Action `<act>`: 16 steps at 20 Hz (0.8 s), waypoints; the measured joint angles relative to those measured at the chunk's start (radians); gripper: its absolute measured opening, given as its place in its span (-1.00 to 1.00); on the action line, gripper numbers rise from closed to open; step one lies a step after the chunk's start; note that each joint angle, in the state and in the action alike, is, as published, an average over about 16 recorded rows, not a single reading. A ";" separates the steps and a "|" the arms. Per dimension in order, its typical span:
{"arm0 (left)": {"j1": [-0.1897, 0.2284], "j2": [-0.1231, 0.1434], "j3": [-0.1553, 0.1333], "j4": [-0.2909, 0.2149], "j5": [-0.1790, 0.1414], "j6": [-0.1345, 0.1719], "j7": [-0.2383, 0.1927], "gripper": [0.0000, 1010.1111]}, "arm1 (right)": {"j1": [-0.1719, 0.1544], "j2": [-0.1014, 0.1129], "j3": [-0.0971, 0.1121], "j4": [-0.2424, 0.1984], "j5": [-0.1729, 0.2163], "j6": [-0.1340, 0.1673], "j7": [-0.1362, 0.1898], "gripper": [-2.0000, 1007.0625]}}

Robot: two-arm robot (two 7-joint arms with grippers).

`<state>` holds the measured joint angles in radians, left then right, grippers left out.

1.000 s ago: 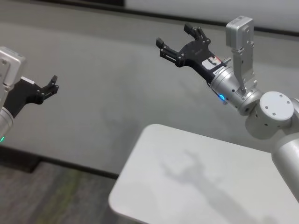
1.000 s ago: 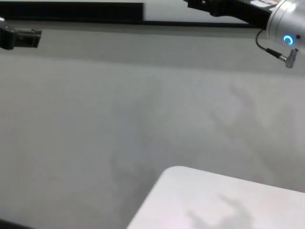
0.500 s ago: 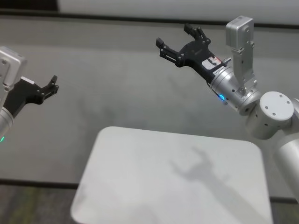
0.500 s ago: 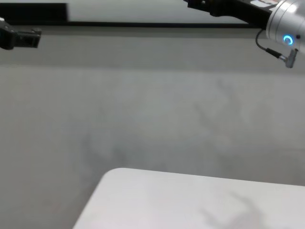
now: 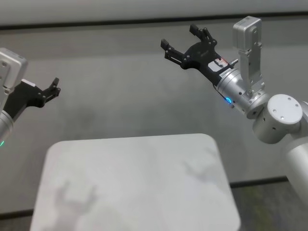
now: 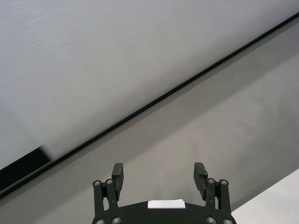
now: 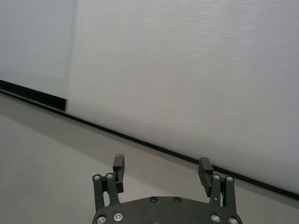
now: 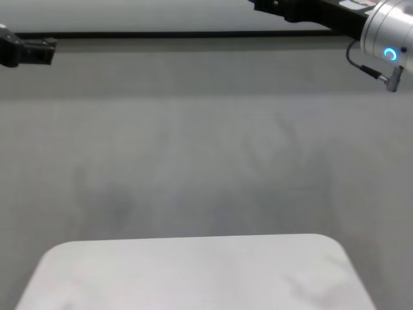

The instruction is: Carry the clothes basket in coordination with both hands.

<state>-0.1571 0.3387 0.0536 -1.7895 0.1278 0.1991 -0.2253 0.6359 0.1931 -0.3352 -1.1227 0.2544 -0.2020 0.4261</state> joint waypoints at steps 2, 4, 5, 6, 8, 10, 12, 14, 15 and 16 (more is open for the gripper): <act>0.000 0.000 0.000 0.000 0.000 0.000 0.000 0.98 | 0.000 0.000 0.000 0.000 0.000 0.000 0.000 0.99; 0.000 0.000 0.000 0.000 0.000 0.000 0.000 0.98 | 0.000 0.000 0.000 0.000 0.000 0.000 0.000 0.99; 0.000 0.000 0.000 0.000 0.000 0.000 0.000 0.98 | 0.000 0.000 0.000 0.000 0.000 0.000 0.000 0.99; 0.000 0.000 0.000 0.000 0.000 0.000 0.000 0.98 | 0.000 0.000 0.000 0.000 0.000 0.000 0.000 0.99; 0.000 0.000 0.000 0.000 0.000 0.000 0.000 0.98 | 0.000 0.000 0.000 0.000 0.000 0.000 0.000 0.99; 0.000 0.000 0.000 0.000 0.000 0.000 0.000 0.98 | 0.000 0.000 0.000 0.000 0.000 0.000 0.000 0.99; 0.000 0.000 0.000 0.000 0.000 0.000 0.000 0.98 | 0.000 0.000 0.000 0.000 0.000 0.000 0.000 0.99; 0.000 0.000 0.000 0.000 0.000 0.000 0.000 0.98 | 0.000 0.000 0.000 0.000 0.000 0.000 0.000 0.99; 0.000 0.000 0.000 0.000 0.000 0.000 0.000 0.98 | 0.000 0.000 0.000 0.000 0.000 0.000 0.000 0.99; 0.000 0.000 0.000 0.000 0.000 0.000 0.000 0.98 | 0.000 0.000 0.000 0.000 0.000 0.000 0.000 0.99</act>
<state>-0.1570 0.3387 0.0536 -1.7895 0.1278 0.1991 -0.2253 0.6359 0.1930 -0.3351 -1.1228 0.2544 -0.2020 0.4261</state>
